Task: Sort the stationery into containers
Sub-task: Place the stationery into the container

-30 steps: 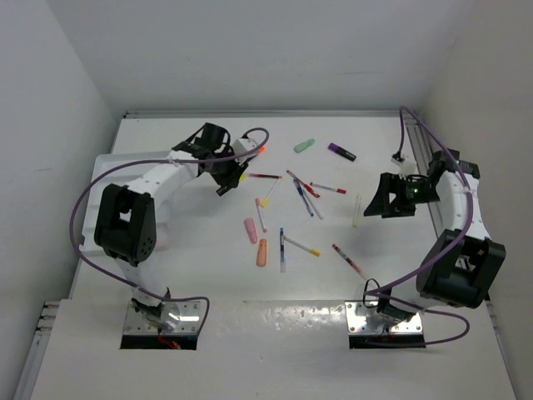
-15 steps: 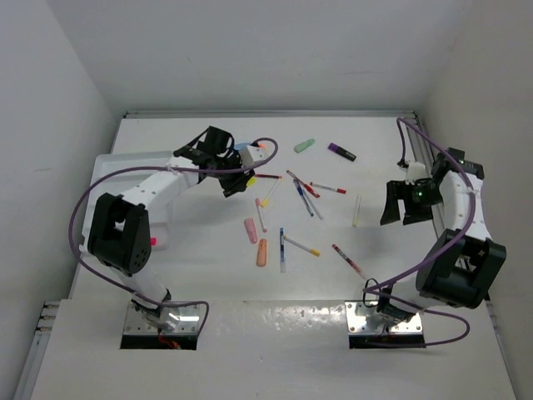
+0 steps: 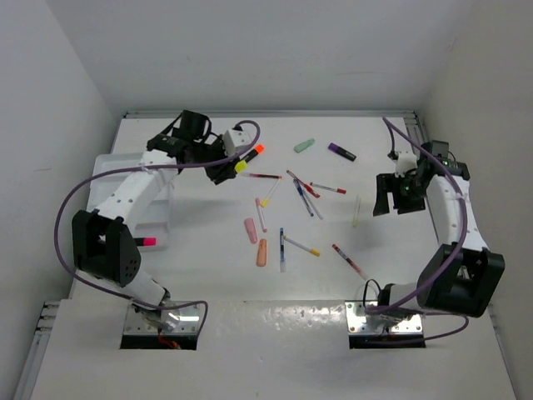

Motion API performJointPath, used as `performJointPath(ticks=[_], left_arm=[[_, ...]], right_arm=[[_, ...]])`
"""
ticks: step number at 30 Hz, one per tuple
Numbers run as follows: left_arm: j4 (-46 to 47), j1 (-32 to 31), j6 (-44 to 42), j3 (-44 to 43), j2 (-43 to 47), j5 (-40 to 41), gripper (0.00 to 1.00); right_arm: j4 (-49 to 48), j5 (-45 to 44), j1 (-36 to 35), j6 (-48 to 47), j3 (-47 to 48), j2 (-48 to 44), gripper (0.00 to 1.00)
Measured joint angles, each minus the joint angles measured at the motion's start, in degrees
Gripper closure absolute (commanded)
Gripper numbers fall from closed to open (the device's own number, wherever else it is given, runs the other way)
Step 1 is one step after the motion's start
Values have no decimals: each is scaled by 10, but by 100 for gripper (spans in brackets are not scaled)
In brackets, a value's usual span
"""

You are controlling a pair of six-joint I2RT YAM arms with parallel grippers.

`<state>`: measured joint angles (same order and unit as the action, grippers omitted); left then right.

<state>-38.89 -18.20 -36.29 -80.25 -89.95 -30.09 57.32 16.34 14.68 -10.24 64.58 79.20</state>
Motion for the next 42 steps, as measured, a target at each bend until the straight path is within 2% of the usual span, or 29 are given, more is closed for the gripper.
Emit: performJointPath(ticks=[10, 17, 22, 30, 42], left_arm=[[-151, 98, -102, -54, 57, -72, 100], [-266, 153, -212, -49, 99, -75, 100], [-322, 220, -289, -15, 106, -69, 100], [-352, 296, -414, 40, 109, -21, 100], [-352, 375, -633, 137, 110, 109, 100]], right_arm=[[-17, 16, 1, -4, -102, -98, 25], [-16, 40, 1, -17, -108, -90, 25], [-16, 49, 1, -20, -108, -73, 25], [-14, 56, -2, -13, -93, -26, 26], [-16, 58, -27, -2, -87, 11, 26]])
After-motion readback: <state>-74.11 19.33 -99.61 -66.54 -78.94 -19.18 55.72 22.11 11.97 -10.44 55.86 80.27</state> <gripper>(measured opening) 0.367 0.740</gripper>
